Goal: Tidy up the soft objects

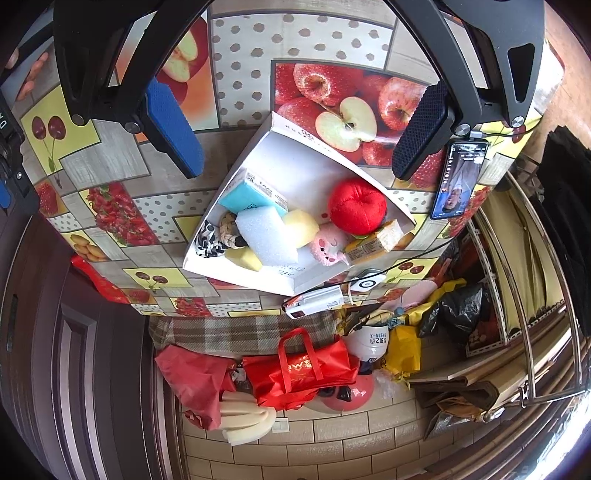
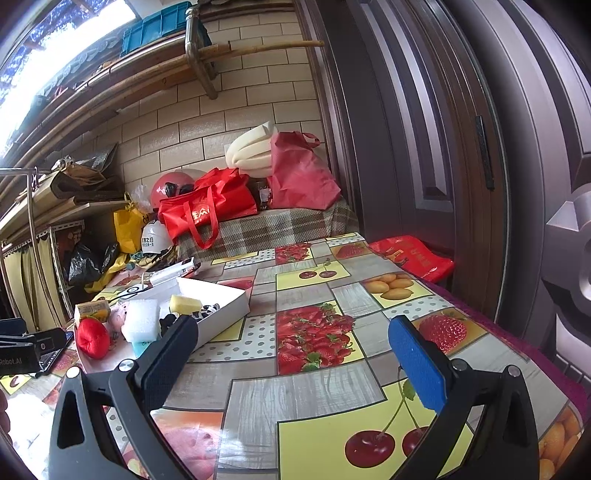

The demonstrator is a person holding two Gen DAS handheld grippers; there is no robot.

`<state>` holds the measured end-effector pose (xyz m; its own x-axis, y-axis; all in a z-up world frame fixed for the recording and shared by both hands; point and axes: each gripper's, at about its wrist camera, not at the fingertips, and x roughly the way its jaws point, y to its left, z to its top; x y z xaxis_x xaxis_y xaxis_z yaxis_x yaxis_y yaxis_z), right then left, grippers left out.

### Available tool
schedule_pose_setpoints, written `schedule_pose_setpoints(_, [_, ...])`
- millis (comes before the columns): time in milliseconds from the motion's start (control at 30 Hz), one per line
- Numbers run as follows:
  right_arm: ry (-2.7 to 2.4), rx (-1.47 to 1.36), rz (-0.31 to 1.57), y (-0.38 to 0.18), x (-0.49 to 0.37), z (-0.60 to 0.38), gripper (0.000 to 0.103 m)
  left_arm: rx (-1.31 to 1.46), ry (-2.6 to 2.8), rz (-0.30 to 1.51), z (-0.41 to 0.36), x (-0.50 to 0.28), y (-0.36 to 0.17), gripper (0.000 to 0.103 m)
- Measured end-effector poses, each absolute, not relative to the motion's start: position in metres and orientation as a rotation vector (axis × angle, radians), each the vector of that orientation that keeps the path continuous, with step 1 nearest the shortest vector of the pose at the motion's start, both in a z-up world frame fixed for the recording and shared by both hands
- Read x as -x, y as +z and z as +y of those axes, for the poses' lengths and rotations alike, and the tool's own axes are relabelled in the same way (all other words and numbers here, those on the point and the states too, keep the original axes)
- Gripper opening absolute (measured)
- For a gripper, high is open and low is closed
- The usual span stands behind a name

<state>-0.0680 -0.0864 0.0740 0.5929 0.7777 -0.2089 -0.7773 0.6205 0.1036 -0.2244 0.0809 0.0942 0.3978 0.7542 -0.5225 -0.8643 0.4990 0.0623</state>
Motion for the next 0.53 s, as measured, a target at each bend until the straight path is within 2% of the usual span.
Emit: schedule_pose_setpoints(533, [0.906,-0.011,0.249,0.0744,0.066,-0.0868,0.103,0.234,1.019,0.543,0.0795,0.2184,0.0881,0.103])
